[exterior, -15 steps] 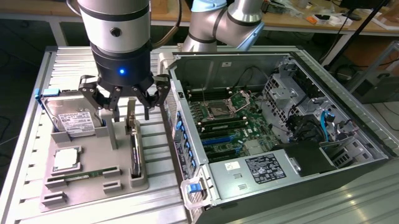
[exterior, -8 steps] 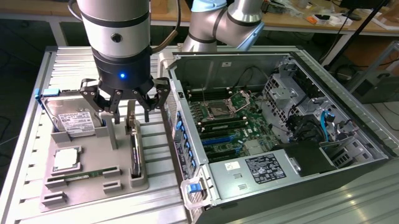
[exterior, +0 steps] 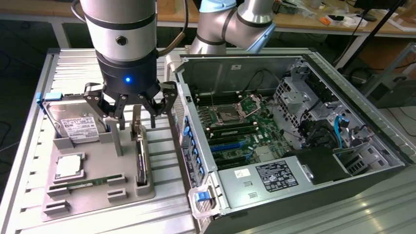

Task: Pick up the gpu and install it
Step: 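Pick up the gpu and move the gpu toward the slot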

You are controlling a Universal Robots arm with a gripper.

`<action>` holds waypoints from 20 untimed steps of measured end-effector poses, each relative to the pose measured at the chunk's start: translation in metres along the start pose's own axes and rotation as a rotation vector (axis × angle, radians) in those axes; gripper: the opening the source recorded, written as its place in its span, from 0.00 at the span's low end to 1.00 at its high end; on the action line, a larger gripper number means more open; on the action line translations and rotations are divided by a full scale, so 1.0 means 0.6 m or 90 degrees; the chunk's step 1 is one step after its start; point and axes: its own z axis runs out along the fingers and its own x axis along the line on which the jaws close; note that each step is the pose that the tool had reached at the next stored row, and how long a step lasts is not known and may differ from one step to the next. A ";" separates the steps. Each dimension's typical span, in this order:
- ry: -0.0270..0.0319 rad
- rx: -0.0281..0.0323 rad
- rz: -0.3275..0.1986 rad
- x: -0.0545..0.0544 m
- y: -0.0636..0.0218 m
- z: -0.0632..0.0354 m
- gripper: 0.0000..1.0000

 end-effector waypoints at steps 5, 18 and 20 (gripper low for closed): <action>0.0002 0.0002 0.000 0.000 0.000 0.002 0.60; 0.0000 0.0000 0.000 0.000 -0.001 0.008 0.60; -0.0001 0.0000 0.000 0.000 -0.001 0.011 0.60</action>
